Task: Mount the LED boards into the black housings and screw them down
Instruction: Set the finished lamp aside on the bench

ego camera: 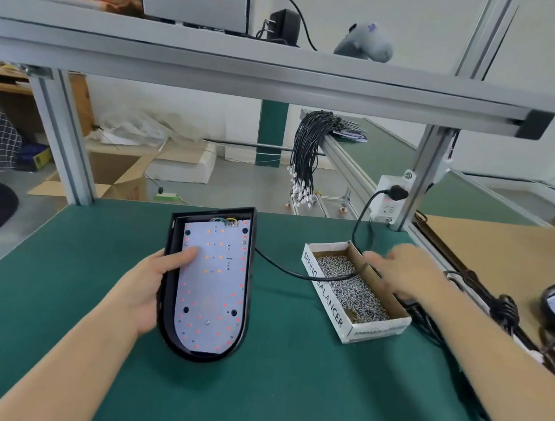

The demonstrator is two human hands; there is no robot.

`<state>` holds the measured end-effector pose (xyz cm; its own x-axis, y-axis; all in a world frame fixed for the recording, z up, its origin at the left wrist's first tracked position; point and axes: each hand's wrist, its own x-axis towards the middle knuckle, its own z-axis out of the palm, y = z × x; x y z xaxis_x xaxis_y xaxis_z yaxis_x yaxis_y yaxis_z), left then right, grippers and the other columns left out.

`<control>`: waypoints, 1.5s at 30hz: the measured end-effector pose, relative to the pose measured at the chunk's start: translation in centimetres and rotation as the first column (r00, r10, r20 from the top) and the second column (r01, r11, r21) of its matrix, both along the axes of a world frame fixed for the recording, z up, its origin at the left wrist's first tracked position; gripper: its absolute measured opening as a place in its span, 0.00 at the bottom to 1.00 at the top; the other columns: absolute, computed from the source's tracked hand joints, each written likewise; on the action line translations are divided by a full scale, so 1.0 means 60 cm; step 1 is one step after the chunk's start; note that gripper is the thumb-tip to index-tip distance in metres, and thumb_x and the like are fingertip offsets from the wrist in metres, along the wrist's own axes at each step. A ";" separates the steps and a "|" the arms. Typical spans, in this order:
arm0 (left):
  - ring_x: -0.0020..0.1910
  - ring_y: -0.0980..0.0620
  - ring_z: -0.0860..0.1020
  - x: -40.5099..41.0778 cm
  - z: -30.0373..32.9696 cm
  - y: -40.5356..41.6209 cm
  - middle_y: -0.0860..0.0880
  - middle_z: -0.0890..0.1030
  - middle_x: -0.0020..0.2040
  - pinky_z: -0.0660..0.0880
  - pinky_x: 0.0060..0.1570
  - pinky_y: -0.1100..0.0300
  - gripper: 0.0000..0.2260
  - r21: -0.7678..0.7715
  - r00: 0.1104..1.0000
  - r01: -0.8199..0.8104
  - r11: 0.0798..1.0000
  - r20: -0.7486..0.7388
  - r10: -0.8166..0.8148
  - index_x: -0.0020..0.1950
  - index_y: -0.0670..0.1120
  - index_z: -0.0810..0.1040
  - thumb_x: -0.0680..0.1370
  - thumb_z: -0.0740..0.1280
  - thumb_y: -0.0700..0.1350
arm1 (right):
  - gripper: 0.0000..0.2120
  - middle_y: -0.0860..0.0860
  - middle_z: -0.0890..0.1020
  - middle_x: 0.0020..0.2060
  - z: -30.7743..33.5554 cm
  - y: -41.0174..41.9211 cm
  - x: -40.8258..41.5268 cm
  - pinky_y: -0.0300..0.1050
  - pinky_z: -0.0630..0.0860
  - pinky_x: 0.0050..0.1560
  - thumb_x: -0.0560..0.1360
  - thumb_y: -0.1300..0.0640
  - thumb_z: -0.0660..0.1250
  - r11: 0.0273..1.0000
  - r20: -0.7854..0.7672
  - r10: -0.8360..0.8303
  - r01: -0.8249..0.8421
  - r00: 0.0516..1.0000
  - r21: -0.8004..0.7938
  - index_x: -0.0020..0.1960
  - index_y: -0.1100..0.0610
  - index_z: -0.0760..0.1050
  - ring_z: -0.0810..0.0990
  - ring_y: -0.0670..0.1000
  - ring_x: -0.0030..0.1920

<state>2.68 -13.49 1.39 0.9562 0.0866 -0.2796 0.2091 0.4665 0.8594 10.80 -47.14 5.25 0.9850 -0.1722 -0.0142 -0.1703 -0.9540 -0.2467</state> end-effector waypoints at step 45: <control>0.53 0.49 0.81 0.045 0.129 -0.460 0.50 0.81 0.60 0.79 0.52 0.53 0.20 0.110 0.724 0.580 0.807 0.385 -0.572 0.63 0.47 0.77 0.73 0.69 0.52 | 0.12 0.50 0.85 0.50 0.031 -0.203 -0.217 0.45 0.80 0.48 0.70 0.61 0.68 0.131 0.432 -0.339 -0.412 0.836 0.901 0.51 0.52 0.83 0.84 0.51 0.50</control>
